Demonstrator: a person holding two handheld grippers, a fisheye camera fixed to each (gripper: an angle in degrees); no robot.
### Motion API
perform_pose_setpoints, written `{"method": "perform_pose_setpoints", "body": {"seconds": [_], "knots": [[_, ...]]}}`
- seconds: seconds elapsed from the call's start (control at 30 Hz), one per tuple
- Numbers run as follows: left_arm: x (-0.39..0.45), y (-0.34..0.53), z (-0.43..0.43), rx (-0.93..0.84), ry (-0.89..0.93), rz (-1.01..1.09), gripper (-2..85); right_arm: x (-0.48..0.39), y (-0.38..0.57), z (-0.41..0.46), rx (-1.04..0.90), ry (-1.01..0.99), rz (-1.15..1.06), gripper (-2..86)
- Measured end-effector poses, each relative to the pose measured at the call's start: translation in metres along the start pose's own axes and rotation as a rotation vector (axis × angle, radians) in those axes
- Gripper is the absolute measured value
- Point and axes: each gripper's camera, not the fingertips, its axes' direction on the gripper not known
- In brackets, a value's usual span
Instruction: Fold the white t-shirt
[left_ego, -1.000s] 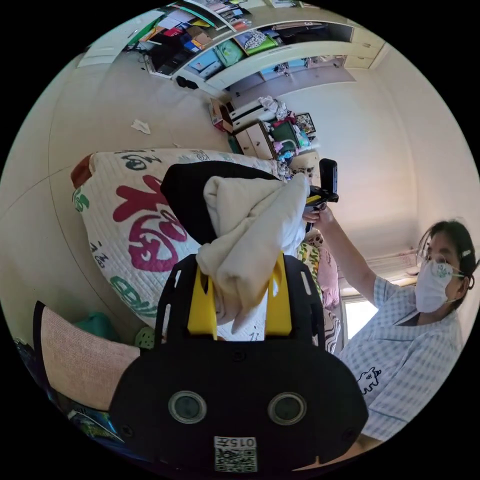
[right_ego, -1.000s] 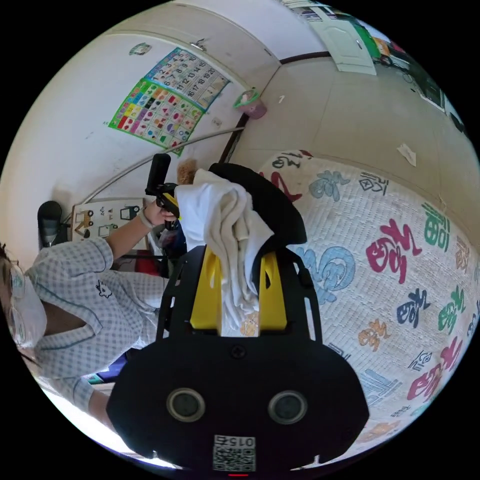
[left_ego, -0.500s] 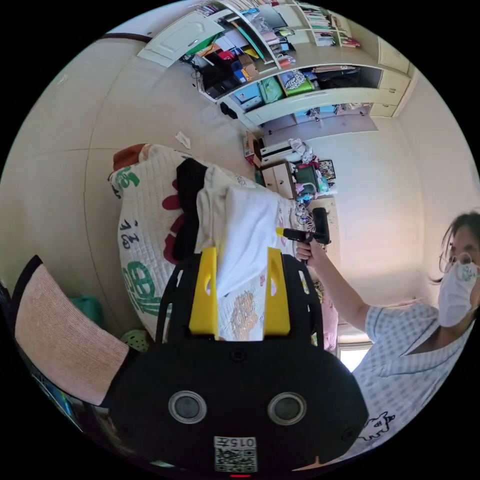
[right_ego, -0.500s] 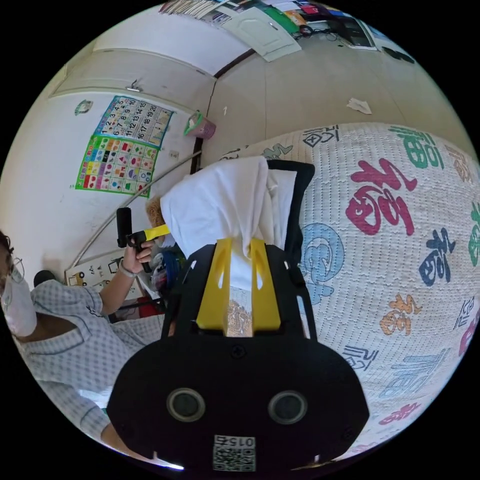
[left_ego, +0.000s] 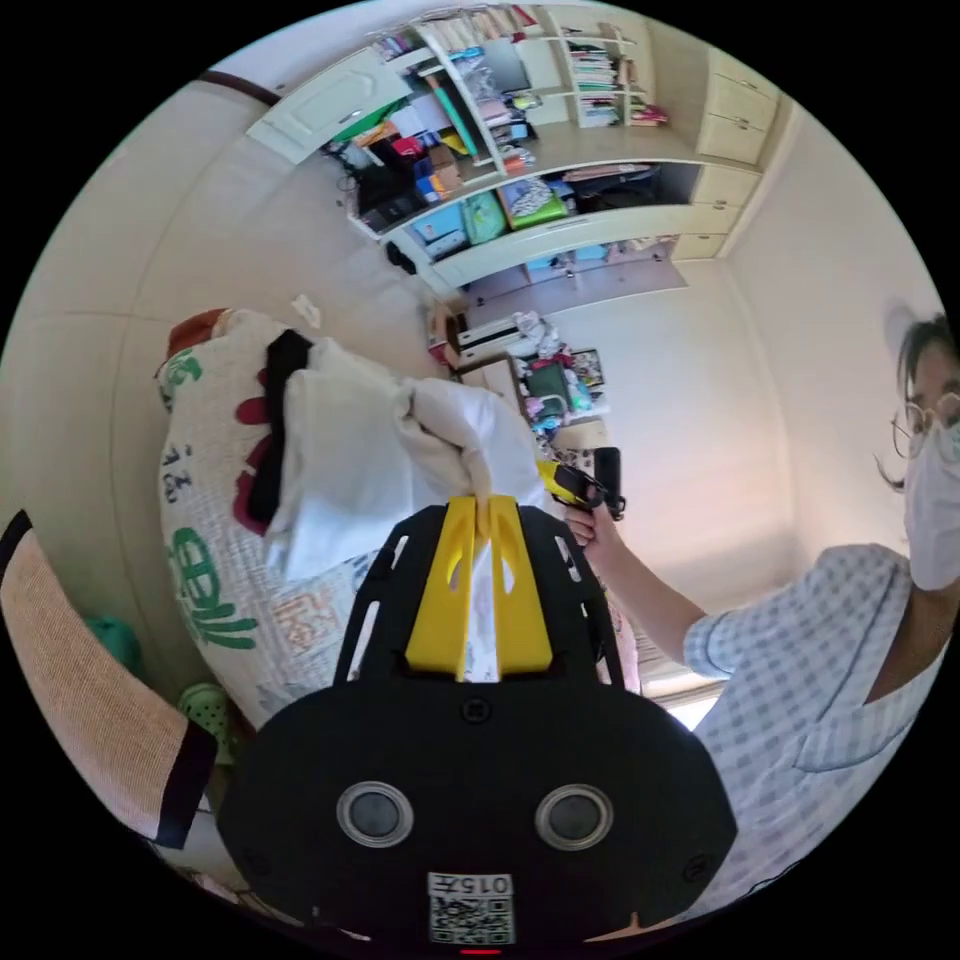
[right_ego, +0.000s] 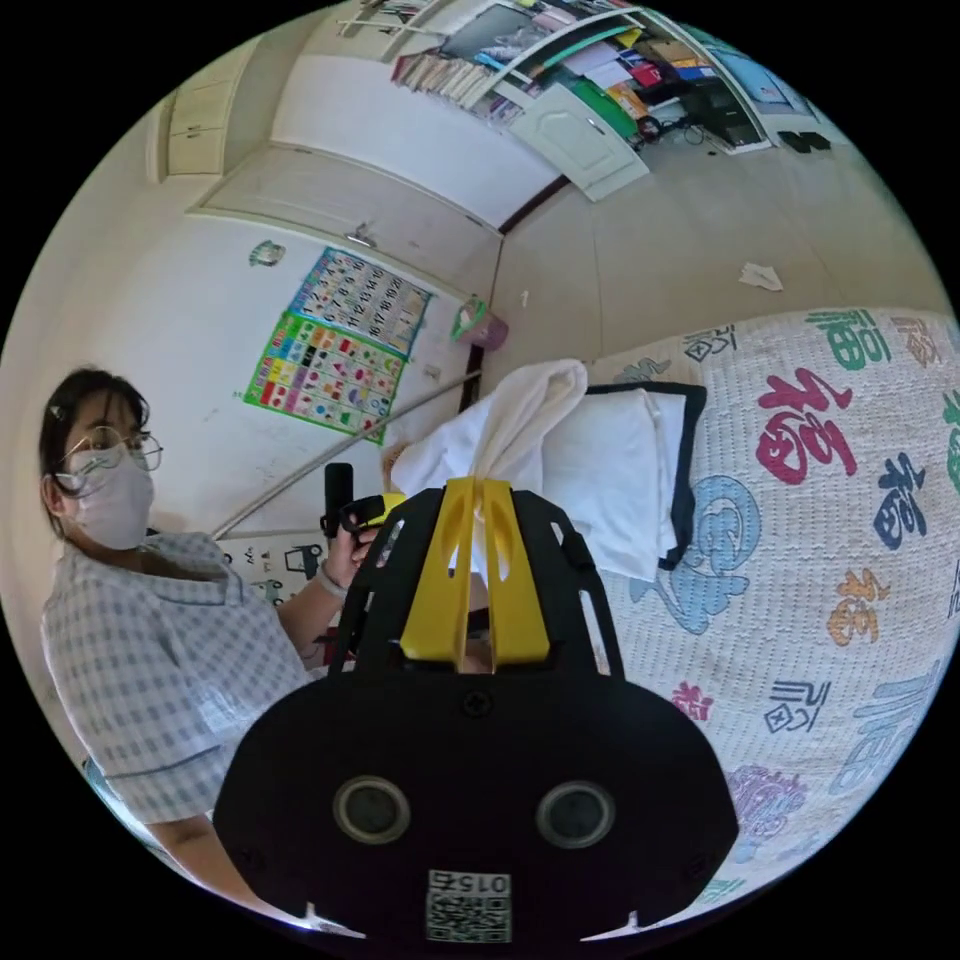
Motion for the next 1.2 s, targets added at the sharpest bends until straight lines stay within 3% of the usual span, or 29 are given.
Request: {"method": "perform_pose_setpoints", "body": {"seconds": [0.17, 0.23, 0.3, 0.4, 0.47, 0.53, 0.6, 0.63, 0.73, 0.9, 1.03, 1.13, 1.2], "knots": [[0.056, 0.018, 0.0, 0.022, 0.271, 0.103, 0.1, -0.043, 0.032, -0.08, 0.151, 0.043, -0.006, -0.5], [0.073, 0.027, 0.01, 0.01, 0.357, 0.163, 0.1, -0.06, 0.05, -0.11, 0.176, 0.17, -0.026, -0.3], [0.087, 0.045, 0.03, 0.0, 0.407, 0.238, 0.1, -0.071, 0.064, -0.129, 0.109, 0.476, -0.056, 0.6], [0.083, 0.08, 0.066, 0.014, 0.416, 0.236, -0.1, -0.058, 0.067, -0.118, -0.063, 0.726, -0.172, 2.3], [0.079, 0.104, 0.089, 0.039, 0.372, 0.238, -0.1, -0.052, 0.08, -0.106, -0.074, 0.795, -0.286, 4.0], [0.073, 0.127, 0.109, 0.039, 0.254, 0.163, -0.2, -0.046, 0.103, -0.096, -0.106, 0.653, -0.329, 7.3], [0.074, 0.166, 0.129, 0.05, 0.093, 0.069, -0.2, -0.039, 0.144, -0.084, -0.179, 0.374, -0.34, 11.1], [0.076, 0.174, 0.134, 0.036, 0.068, 0.061, -0.2, -0.038, 0.154, -0.081, -0.192, 0.344, -0.349, 11.5], [0.087, 0.209, 0.147, 0.023, -0.026, 0.032, -0.2, -0.038, 0.197, -0.076, -0.165, 0.338, -0.399, 11.0], [0.101, 0.24, 0.154, 0.099, -0.036, -0.001, -0.1, -0.041, 0.212, -0.113, -0.166, 0.233, -0.387, 13.1], [0.11, 0.246, 0.176, 0.087, -0.06, 0.011, 0.1, -0.057, 0.219, -0.132, -0.179, 0.318, -0.466, 15.0], [0.114, 0.246, 0.204, 0.021, -0.098, 0.031, 0.7, -0.052, 0.218, -0.144, -0.157, 0.396, -0.422, 10.9], [0.115, 0.248, 0.211, -0.011, -0.101, 0.067, 1.8, -0.036, 0.217, -0.171, -0.094, 0.291, -0.337, 7.0]]}}
